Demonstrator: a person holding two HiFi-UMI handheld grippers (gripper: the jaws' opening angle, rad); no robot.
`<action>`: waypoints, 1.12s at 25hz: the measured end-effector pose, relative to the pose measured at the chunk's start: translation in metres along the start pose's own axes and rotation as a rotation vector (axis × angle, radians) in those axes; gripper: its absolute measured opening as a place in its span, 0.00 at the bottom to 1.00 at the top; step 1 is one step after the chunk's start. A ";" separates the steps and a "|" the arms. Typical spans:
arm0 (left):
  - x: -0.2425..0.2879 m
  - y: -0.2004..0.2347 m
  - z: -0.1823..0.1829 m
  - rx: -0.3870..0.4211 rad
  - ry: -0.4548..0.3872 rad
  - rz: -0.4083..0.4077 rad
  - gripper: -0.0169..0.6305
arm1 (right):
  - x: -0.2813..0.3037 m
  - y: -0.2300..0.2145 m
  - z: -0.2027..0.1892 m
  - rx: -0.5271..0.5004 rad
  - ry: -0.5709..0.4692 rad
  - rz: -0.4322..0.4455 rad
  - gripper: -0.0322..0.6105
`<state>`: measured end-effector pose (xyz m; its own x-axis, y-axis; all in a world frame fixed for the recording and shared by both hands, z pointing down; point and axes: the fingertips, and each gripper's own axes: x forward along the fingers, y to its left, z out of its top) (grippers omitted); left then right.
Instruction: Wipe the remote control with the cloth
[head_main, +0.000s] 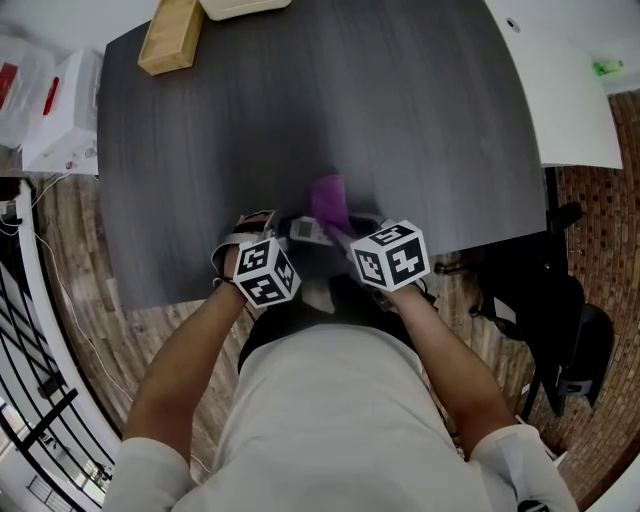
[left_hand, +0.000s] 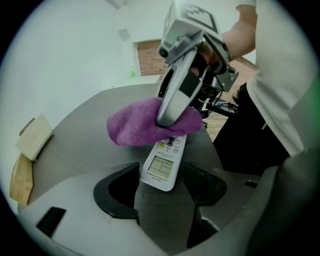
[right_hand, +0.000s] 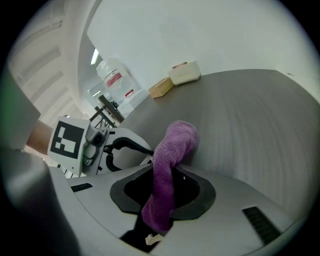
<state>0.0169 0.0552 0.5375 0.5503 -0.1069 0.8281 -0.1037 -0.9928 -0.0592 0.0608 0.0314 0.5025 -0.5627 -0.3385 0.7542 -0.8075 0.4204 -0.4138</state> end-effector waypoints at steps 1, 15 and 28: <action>-0.001 -0.001 0.000 0.008 -0.006 -0.001 0.42 | 0.002 0.000 -0.004 -0.003 0.008 -0.002 0.20; 0.007 0.007 0.001 -0.130 -0.035 -0.014 0.42 | 0.015 0.014 -0.014 -0.030 0.033 -0.042 0.20; 0.009 0.007 0.001 -0.175 -0.040 -0.023 0.42 | -0.006 -0.017 -0.019 0.038 0.004 -0.107 0.20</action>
<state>0.0223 0.0467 0.5438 0.5867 -0.0901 0.8048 -0.2319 -0.9709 0.0603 0.0815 0.0419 0.5149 -0.4727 -0.3762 0.7969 -0.8689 0.3496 -0.3504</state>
